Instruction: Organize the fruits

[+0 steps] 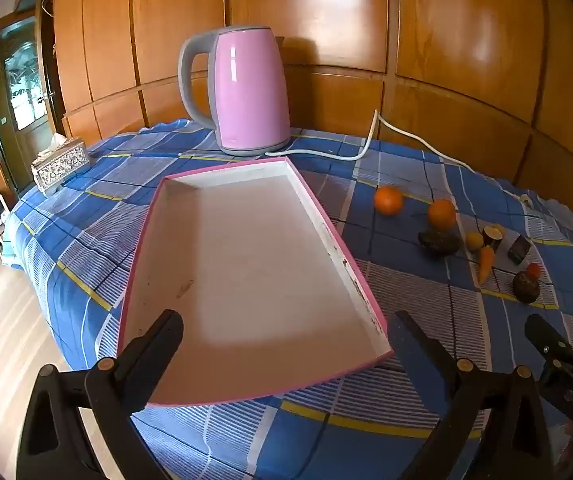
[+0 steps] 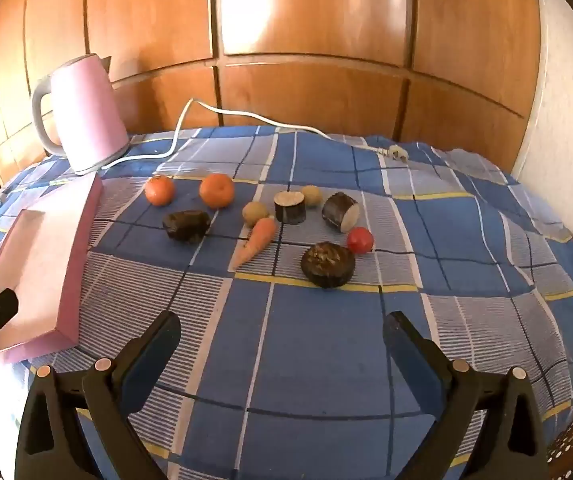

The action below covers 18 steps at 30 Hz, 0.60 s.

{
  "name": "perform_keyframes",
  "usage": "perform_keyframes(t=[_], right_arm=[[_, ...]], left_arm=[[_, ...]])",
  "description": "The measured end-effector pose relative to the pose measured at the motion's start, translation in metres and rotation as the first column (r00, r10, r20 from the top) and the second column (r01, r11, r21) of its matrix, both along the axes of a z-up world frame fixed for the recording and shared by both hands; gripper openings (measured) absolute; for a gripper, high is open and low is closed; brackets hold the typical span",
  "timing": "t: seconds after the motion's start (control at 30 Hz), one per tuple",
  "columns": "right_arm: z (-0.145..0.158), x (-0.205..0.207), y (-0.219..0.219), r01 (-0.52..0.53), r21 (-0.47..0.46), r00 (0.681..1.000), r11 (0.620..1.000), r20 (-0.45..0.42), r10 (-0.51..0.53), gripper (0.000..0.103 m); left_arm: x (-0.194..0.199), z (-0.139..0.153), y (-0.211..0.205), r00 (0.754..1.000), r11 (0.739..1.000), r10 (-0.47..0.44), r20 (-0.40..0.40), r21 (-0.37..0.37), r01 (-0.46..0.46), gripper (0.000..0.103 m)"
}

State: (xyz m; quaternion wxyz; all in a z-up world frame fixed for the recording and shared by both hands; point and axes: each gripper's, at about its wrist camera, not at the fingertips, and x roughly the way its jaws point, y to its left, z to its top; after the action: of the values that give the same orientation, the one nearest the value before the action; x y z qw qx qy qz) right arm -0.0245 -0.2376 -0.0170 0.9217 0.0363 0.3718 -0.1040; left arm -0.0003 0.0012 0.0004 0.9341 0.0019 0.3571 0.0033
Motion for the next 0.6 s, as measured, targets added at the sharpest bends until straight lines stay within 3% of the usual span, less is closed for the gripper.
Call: perform_keyframes(t=[0.13,0.23,0.6], right_arm=[[-0.002,0.005,0.002,-0.015,-0.036,1.000,0.999,-0.028,0.014,0.103],[0.005,-0.006,0.016,-0.040,-0.085,0.999,0.996,0.020,0.042,0.103],[0.004,-0.006,0.019,-0.059,-0.072,0.998,0.996,0.029,0.062,0.103]], left_arm=[[-0.001,-0.002,0.005,1.000,1.000,0.010,0.004,0.000,-0.010,0.103],[0.002,-0.003,0.005,1.000,1.000,0.021,-0.014,-0.003,-0.021,0.103],[0.002,-0.003,0.006,1.000,1.000,0.017,-0.010,0.005,-0.016,0.103]])
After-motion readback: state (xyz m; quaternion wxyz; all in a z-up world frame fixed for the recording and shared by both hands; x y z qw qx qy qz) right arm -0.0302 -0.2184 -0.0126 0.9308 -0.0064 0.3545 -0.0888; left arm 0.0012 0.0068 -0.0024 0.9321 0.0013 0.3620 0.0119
